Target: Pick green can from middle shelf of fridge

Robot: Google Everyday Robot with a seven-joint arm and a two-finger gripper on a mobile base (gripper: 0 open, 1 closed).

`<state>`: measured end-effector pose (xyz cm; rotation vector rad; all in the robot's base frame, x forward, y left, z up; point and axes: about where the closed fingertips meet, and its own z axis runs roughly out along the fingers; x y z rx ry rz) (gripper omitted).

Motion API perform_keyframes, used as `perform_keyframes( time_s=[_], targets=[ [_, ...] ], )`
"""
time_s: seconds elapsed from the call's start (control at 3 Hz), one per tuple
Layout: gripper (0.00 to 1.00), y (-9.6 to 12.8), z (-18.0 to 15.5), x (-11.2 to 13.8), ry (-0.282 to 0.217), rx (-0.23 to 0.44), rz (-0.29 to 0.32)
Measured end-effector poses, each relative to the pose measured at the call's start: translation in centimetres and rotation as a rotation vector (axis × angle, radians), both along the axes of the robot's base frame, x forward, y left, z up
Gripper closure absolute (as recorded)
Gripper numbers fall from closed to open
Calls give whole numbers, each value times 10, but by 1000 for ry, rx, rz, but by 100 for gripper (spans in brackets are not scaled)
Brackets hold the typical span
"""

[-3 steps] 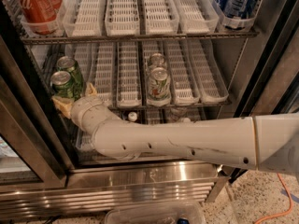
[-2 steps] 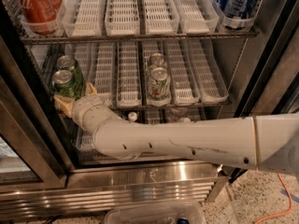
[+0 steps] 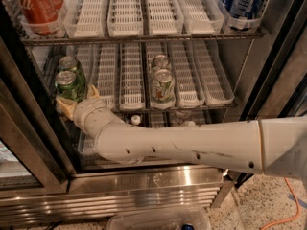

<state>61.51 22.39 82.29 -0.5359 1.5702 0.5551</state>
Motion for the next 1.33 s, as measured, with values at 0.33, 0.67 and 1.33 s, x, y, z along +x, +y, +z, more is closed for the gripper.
perform_keyframes(
  time_s=[0.33, 0.67, 1.33],
  targets=[
    [81, 1, 0, 0, -2, 6, -2],
    [100, 3, 0, 0, -5, 13, -3],
    [100, 10, 4, -1, -18, 31, 8]
  ],
)
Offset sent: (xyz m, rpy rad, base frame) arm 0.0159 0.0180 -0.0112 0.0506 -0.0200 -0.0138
